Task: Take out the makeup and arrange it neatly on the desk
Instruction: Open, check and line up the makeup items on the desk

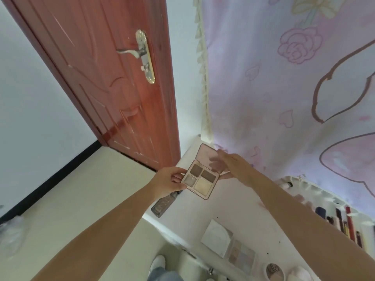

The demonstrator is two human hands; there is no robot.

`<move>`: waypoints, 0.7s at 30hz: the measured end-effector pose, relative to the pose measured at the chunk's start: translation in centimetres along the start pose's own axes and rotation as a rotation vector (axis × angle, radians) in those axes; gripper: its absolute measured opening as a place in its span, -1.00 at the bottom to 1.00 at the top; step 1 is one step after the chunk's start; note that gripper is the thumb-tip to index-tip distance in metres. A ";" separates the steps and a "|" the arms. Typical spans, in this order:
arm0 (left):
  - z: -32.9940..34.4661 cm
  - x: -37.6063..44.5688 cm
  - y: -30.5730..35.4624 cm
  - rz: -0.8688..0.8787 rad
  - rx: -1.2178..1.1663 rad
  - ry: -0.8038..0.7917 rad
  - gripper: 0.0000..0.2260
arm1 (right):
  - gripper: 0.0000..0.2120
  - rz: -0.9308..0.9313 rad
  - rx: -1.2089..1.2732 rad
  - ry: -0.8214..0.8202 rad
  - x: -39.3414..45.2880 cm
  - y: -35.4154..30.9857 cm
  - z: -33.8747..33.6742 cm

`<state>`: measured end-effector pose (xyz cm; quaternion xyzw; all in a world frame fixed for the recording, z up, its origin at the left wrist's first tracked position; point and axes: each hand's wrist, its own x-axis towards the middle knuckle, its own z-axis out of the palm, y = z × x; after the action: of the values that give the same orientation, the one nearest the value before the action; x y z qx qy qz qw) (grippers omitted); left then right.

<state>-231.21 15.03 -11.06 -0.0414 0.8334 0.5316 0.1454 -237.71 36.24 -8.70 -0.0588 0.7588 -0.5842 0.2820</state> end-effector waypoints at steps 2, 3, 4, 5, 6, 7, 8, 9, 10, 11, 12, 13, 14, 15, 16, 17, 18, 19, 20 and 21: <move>0.6 -0.6 -1.6 -0.051 0.043 0.045 -0.68 | -0.66 0.048 0.022 0.033 0.9 1.3 0.9; 1.0 -0.9 -2.4 -0.083 0.080 0.054 -0.69 | -0.66 0.075 0.023 0.041 1.3 2.1 1.3; 1.5 -1.2 -3.3 -0.121 0.108 0.057 -0.69 | -0.66 0.105 0.018 0.039 1.6 3.0 1.8; 2.0 -1.6 -4.2 -0.164 0.124 0.058 -0.67 | -0.67 0.135 0.009 0.032 1.9 4.0 2.3; 2.6 -2.0 -5.0 -0.206 0.136 0.063 -0.65 | -0.68 0.167 0.006 0.030 2.2 5.0 2.8; 3.2 -2.3 -5.7 -0.243 0.151 0.074 -0.63 | -0.69 0.197 0.007 0.037 2.4 5.8 3.2; 3.8 -2.5 -6.4 -0.268 0.168 0.087 -0.63 | -0.71 0.220 0.008 0.050 2.6 6.6 3.6; 4.3 -2.7 -6.9 -0.283 0.187 0.097 -0.65 | -0.71 0.233 0.001 0.060 2.6 7.2 4.0; 4.7 -2.8 -7.3 -0.286 0.207 0.103 -0.69 | -0.68 0.236 -0.007 0.065 2.7 7.7 4.3; 5.1 -2.8 -7.5 -0.286 0.231 0.108 -0.75 | -0.64 0.235 -0.011 0.064 2.8 8.2 4.6; 5.4 -2.9 -7.6 -0.286 0.259 0.116 -0.79 | -0.60 0.235 -0.015 0.063 2.8 8.5 4.9; 5.5 -2.8 -7.7 -0.292 0.283 0.125 -0.81 | -0.58 0.233 -0.028 0.071 2.8 8.9 5.1; 5.7 -2.8 -7.9 -0.303 0.301 0.129 -0.82 | -0.57 0.234 -0.040 0.083 2.8 9.3 5.2; 5.9 -2.8 -8.1 -0.319 0.322 0.125 -0.80 | -0.58 0.239 -0.042 0.093 2.8 9.6 5.3; 6.1 -2.8 -8.3 -0.333 0.345 0.118 -0.78 | -0.59 0.244 -0.029 0.096 2.8 10.0 5.3; 6.2 -2.8 -8.5 -0.349 0.366 0.114 -0.77 | -0.62 0.249 -0.019 0.093 2.8 10.2 5.3; 6.4 -2.8 -8.7 -0.361 0.380 0.117 -0.77 | -0.65 0.253 -0.013 0.089 2.9 10.4 5.3; 6.5 -2.8 -8.8 -0.374 0.392 0.123 -0.78 | -0.67 0.258 -0.019 0.080 3.0 10.5 5.3; 6.6 -2.9 -8.8 -0.385 0.402 0.128 -0.78 | -0.68 0.257 -0.024 0.072 3.1 10.6 5.3; 6.7 -2.9 -8.9 -0.396 0.411 0.130 -0.77 | -0.68 0.254 -0.032 0.070 3.1 10.8 5.2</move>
<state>-225.17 17.00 -20.62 -0.2069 0.9068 0.3093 0.1981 -235.15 33.78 -20.55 0.0539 0.7786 -0.5334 0.3262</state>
